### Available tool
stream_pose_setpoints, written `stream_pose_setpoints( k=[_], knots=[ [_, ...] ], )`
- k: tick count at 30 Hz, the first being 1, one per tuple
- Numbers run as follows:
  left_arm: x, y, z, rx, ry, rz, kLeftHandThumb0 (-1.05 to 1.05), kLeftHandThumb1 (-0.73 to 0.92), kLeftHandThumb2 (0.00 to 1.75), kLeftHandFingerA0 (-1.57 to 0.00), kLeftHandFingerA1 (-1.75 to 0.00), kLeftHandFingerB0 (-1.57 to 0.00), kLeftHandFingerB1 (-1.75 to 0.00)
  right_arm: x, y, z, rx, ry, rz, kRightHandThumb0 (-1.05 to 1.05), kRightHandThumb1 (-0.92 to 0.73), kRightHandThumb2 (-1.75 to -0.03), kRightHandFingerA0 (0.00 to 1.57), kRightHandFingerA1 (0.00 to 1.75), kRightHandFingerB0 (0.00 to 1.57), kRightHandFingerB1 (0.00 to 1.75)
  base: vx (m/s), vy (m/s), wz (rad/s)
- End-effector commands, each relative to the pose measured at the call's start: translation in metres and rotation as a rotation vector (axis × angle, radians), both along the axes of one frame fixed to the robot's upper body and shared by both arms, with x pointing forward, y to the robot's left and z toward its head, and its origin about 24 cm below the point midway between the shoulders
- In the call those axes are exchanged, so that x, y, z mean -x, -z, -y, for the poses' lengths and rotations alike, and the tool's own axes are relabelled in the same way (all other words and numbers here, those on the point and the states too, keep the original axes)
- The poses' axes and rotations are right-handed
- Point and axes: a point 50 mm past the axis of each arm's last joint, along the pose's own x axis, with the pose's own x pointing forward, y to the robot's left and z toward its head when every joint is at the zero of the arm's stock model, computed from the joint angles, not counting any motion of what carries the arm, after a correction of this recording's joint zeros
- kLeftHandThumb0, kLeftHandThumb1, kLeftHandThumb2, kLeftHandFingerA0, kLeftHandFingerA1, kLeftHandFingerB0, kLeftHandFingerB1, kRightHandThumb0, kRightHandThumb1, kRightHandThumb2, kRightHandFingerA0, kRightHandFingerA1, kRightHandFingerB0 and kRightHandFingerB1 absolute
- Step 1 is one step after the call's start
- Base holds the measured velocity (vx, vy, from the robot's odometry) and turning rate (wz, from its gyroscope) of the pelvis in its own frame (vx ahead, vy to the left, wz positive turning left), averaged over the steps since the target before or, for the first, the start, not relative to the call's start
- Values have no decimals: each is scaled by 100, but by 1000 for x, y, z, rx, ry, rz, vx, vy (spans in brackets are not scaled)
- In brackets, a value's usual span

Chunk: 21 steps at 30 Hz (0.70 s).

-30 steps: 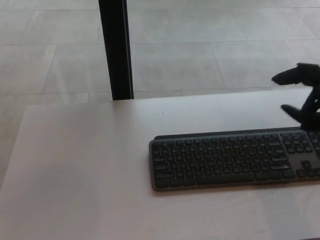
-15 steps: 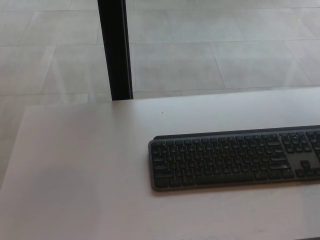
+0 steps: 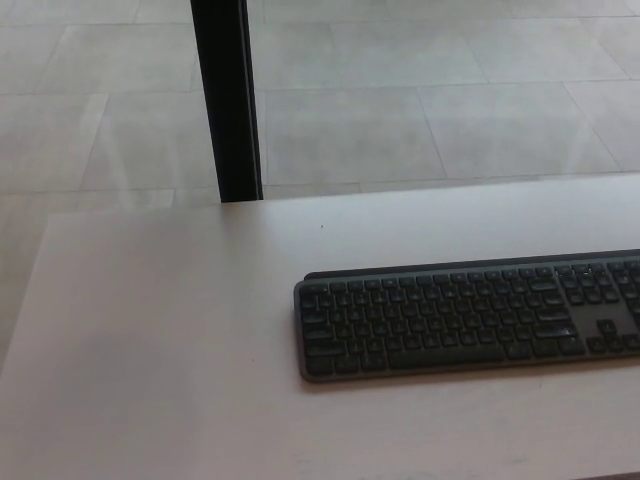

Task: The robot uses its right fingers to click on the space key of the black keyboard placed on the center of the white desk.

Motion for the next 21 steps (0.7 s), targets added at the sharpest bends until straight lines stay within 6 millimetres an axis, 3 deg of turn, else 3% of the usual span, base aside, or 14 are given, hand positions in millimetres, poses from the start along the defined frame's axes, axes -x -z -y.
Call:
stream_pose_setpoints(
  k=[1,2,3,6,7,8,9,14,15,21],
  knots=[
    [9,-3,-6,-26,-22,11,-41,60,57,-86,-94,-72,-62,91,110,9,-643,601,328,-38,-49,-53,73,77,58,60,0,0,0],
    [9,-3,-6,-24,-26,15,-41,59,58,-83,-92,-73,-62,93,115,6,-657,594,323,-38,-50,-54,73,80,55,60,0,0,0],
    [10,-4,-7,-27,-32,9,-43,59,58,-83,-96,-72,-61,94,122,3,-690,592,326,-36,-50,-55,55,76,51,60,0,0,0],
    [11,-5,-9,-31,-48,9,-43,58,57,-78,-89,-73,-59,97,142,-8,-778,579,275,-33,-54,-56,45,67,43,54,0,0,0],
    [11,-6,-9,-27,-60,16,-43,58,57,-78,-89,-73,-59,99,149,-12,-797,588,241,-33,-54,-56,45,67,43,54,0,0,0],
    [11,-6,-9,-29,-65,23,-42,57,56,-75,-95,-74,-60,100,158,-17,-815,589,191,-31,-54,-56,59,74,48,59,0,0,0],
    [12,-6,-9,-32,-66,19,-42,57,56,-74,-96,-73,-60,102,164,-21,-833,584,168,-28,-54,-56,62,73,49,58,0,0,0],
    [14,-6,-10,-52,-45,-15,-44,58,57,-75,-105,-73,-60,96,170,-27,-833,558,109,-29,-51,-54,73,71,58,57,0,0,0],
    [14,-6,-10,-45,-52,-7,-43,57,56,-78,-105,-75,-61,92,174,-31,-833,520,101,-29,-52,-56,59,70,54,57,0,0,0],
    [11,-6,-9,-43,-49,-1,-45,57,56,-77,-100,-75,-62,82,177,-37,-831,454,66,-31,-51,-55,64,68,56,55,0,0,0]
  ],
)
